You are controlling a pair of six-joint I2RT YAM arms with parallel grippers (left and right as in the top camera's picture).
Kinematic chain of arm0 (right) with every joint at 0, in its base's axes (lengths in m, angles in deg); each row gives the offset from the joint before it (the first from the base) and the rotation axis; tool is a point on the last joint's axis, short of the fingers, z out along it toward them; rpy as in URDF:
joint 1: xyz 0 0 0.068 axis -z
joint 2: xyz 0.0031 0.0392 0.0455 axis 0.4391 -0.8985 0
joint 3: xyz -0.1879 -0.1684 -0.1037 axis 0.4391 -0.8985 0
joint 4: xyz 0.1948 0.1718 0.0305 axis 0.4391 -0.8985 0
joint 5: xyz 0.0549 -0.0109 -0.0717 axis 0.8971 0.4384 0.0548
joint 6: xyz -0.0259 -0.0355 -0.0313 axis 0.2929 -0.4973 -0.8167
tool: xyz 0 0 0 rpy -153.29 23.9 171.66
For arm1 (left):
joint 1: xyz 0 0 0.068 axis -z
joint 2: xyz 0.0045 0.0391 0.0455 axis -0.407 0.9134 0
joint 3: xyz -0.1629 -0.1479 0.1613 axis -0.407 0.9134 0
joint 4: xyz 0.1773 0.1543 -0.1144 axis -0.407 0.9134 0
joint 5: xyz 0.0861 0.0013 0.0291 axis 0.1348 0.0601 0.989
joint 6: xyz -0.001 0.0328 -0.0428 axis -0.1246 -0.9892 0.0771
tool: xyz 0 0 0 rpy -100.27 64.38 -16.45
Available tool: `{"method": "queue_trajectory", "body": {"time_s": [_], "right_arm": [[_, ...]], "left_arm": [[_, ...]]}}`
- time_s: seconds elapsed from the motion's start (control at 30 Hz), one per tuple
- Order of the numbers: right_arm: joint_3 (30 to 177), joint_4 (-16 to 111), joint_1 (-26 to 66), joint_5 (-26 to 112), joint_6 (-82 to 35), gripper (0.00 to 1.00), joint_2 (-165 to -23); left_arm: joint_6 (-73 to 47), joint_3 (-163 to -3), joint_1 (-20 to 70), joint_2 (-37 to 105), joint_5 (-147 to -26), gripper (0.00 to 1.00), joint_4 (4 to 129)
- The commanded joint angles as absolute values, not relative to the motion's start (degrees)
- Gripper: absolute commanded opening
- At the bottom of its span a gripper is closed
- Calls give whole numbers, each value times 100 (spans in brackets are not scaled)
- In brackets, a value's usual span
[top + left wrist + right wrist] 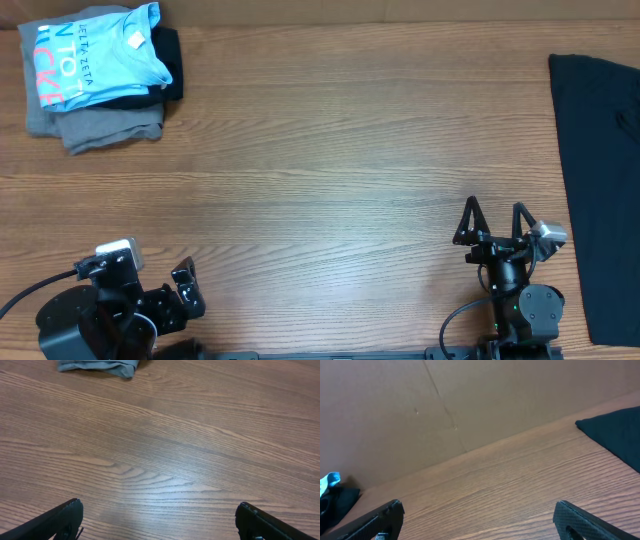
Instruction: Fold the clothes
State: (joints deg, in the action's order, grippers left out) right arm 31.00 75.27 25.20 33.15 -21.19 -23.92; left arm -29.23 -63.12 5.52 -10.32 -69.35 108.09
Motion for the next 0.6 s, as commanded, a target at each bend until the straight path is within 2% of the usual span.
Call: {"method": "queue_trajectory", "body": {"time_s": [0.0,0.33,0.43,0.57], "right_arm": [[3039,7544,2488,3243,-2160,100,-2335],[3039,7544,2488,3243,-2160,100,-2335],[3039,7544,2488,3243,-2160,100,-2335],[3039,7544,2488,3243,-2160,100,-2335]], "left_arm": [[-2820,-6307,530,-1030,-6887,100,10798],[-2798,-6299,589,-1034,-6926,100,10706],[-2717,-6069,976,-1058,-7307,100,9976],[-2713,-5191,1789,-1236,-7346,100,8346]]}}
